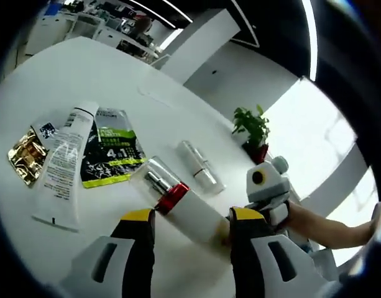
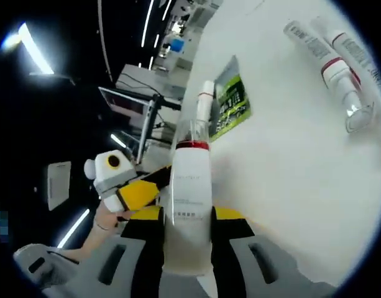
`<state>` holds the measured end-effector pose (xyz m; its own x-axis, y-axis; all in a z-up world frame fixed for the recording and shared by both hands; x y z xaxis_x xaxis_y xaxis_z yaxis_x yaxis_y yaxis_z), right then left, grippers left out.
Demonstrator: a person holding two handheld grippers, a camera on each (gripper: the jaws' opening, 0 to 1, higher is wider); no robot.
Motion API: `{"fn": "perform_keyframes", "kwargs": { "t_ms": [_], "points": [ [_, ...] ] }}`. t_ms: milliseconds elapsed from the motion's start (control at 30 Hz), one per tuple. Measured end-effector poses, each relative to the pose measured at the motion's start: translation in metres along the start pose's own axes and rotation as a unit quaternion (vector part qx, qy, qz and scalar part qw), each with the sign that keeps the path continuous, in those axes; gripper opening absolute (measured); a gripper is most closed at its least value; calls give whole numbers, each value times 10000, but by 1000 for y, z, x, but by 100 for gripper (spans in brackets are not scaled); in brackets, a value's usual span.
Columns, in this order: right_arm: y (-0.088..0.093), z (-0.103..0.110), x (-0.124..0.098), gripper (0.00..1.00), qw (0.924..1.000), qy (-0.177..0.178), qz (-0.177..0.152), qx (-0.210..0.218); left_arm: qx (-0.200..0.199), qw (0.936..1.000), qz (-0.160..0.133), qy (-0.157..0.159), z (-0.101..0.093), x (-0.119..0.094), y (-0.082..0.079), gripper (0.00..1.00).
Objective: Arrange the skincare products in the storage area until every visible bottle or jar stands upright without overlapping.
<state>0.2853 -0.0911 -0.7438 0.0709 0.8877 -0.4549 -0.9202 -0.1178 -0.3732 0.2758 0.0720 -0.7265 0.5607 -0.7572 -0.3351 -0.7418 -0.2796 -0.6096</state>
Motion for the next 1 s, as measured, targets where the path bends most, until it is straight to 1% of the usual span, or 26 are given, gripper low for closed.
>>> {"fn": "perform_keyframes", "kwargs": {
  "t_ms": [33,67,100,167,200,233,267,300,333,433,467,500,533,567,600,633,667,700,733,767,800,833,867,900,1000],
  "points": [
    [0,3,0,27,10000,14,18,-83,0,10000,16,-4,0,1,0,38],
    [0,8,0,27,9997,63,3,-252,-7,10000,-4,49,-1,1,0,39],
    [0,10,0,27,9992,140,17,-367,-59,10000,-14,58,-1,1,0,39],
    [-1,13,-2,27,9973,347,-64,-643,-23,9999,-91,83,-2,1,-2,39],
    [-3,14,-3,27,9952,463,-68,-863,-26,9999,-99,84,-1,1,-3,38],
    [-3,17,-4,27,9896,687,-46,-1267,-46,9998,-146,82,-2,2,-3,38],
    [-3,18,-4,27,9873,755,-22,-1398,-71,9998,-163,86,-2,2,-3,37],
    [-3,23,-5,27,9820,928,10,-1643,-100,9997,-180,98,-2,3,-3,37],
    [-4,24,-5,27,9806,956,-1,-1711,-127,9997,-198,116,-2,3,-4,37],
    [-5,30,-9,27,9757,1044,-172,-1920,-267,9986,-393,217,-4,3,-7,35],
    [-5,31,-9,27,9741,1074,-196,-1982,-258,9985,-428,236,-5,3,-8,35],
    [-6,33,-11,27,9651,1223,-214,-2305,-240,9983,-465,257,-7,3,-10,34],
    [-6,35,-11,27,9585,1329,-217,-2512,-204,9982,-477,291,-8,3,-10,34],
    [-6,40,-12,27,9496,1458,-189,-2768,-211,9982,-477,305,-8,4,-10,34],
    [-4,44,-13,28,9445,1516,-183,-2909,-277,9978,-484,345,-8,4,-11,34],
    [-5,47,-14,27,9404,1587,-247,-2999,-351,9973,-518,382,-8,4,-11,34],
    [-3,49,-15,28,9430,1542,-255,-2939,-507,9960,-592,434,-9,5,-13,34],
    [-3,51,-15,28,9437,1528,-273,-2923,-547,9953,-648,476,-9,5,-13,34],
    [-10,47,-18,28,9424,1527,-337,-2956,-548,9946,-700,530,-11,4,-15,33],
    [-10,48,-18,28,9399,1539,-347,-3028,-601,9941,-713,555,-12,4,-16,33],
    [-13,49,-19,28,9318,1634,-343,-3223,-637,9938,-718,565,-12,5,-16,33],
    [-13,51,-19,28,9278,1689,-334,-3310,-629,9937,-725,572,-13,5,-16,33],
    [-12,52,-19,28,9263,1709,-280,-3346,-664,9936,-702,591,-13,5,-16,32],
    [-12,53,-20,28,9254,1719,-282,-3367,-764,9929,-671,620,-13,5,-16,32],
    [-11,55,-21,28,9237,1738,-291,-3403,-863,9920,-659,650,-14,5,-15,32]
  ]
}}
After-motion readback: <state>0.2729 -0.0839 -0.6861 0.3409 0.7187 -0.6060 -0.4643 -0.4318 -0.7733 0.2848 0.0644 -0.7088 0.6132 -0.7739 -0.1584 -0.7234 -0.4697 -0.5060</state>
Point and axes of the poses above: the point that each gripper's makers call its tool centre point, and the gripper's own axes: x roughly forward along the fingers, z roughly to its left, y roughly out of its underside, the point moved 9 cm from there along -x, roughly backward along the fingers, and after that the axes turned 6 degrees about y, right-handed, at the moved point
